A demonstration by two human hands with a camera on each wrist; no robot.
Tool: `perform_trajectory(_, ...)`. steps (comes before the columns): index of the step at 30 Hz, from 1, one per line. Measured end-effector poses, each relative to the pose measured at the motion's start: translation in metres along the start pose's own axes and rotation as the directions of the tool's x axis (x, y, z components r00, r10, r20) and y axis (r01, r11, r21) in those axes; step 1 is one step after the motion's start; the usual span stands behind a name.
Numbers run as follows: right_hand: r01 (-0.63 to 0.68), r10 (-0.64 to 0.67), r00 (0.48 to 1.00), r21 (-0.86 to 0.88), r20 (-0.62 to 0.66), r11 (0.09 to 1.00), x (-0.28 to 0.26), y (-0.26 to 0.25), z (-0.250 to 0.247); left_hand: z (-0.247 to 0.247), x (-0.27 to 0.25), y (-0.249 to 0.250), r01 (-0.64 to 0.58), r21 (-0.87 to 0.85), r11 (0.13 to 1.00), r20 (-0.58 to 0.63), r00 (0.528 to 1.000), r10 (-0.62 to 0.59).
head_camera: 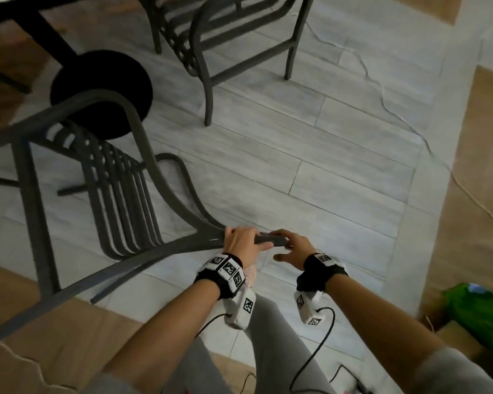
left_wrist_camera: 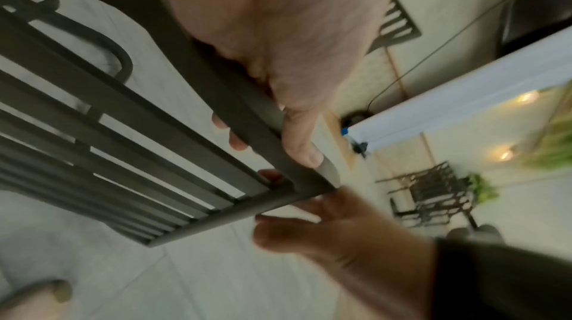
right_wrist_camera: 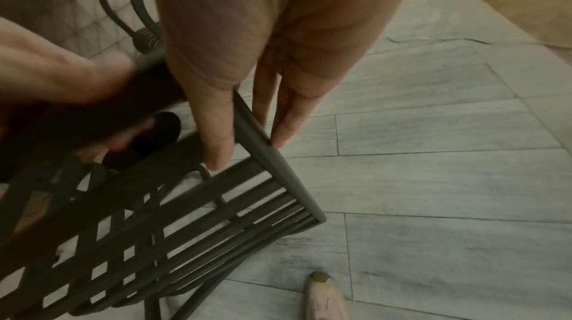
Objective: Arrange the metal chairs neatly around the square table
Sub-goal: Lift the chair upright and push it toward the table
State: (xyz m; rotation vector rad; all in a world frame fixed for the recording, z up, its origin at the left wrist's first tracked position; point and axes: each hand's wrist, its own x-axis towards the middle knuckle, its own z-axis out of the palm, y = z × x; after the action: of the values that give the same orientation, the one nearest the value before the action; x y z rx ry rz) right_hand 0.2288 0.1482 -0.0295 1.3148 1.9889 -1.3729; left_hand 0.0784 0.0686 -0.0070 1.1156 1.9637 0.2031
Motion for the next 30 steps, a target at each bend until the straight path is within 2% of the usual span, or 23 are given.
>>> perform_trajectory(5,0.086,-0.084,0.994,0.015,-0.072,0.996,-0.025,-0.021,-0.012,-0.059,-0.067,0.014,-0.107,-0.223,0.969,-0.115,0.990,0.083)
perform_trajectory(9,0.113,-0.125,0.985,-0.099,-0.120,0.989,-0.052,-0.042,-0.028,-0.105,-0.136,0.012,-0.192,-0.385,0.903,-0.168,0.976,0.136)
perform_trajectory(12,0.149,-0.183,0.967,-0.193,-0.177,0.970,-0.078,-0.066,-0.032,-0.142,-0.193,0.001,-0.236,-0.482,0.844,-0.242,0.961,0.131)
perform_trajectory(17,0.154,-0.225,0.950,-0.300,-0.217,0.941,-0.123,-0.116,-0.013,-0.198,-0.288,-0.057,-0.384,-0.593,0.708,-0.401,0.903,0.154)
perform_trajectory(20,0.145,-0.235,0.942,-0.337,-0.242,0.930,-0.151,-0.160,0.014,-0.230,-0.343,-0.094,-0.509,-0.627,0.590,-0.502,0.843,0.194)
perform_trajectory(22,0.153,-0.252,0.935,-0.357,-0.249,0.921,-0.171,-0.189,0.038,-0.245,-0.371,-0.120,-0.566,-0.613,0.551,-0.550,0.807,0.216)
perform_trajectory(24,0.178,-0.282,0.921,-0.354,-0.269,0.918,-0.185,-0.214,0.059,-0.259,-0.391,-0.147,-0.608,-0.606,0.513,-0.620,0.765,0.174)
perform_trajectory(26,0.227,-0.356,0.891,-0.404,-0.280,0.886,-0.196,-0.241,0.068,-0.276,-0.406,-0.167,-0.638,-0.613,0.466,-0.697,0.715,0.062)
perform_trajectory(28,0.301,-0.481,0.829,-0.498,-0.285,0.813,-0.202,-0.268,0.062,-0.291,-0.416,-0.182,-0.662,-0.644,0.383,-0.733,0.677,-0.063)
perform_trajectory(30,0.353,-0.584,0.760,-0.573,-0.285,0.740,-0.208,-0.293,0.052,-0.302,-0.423,-0.197,-0.680,-0.681,0.270,-0.729,0.664,-0.167)
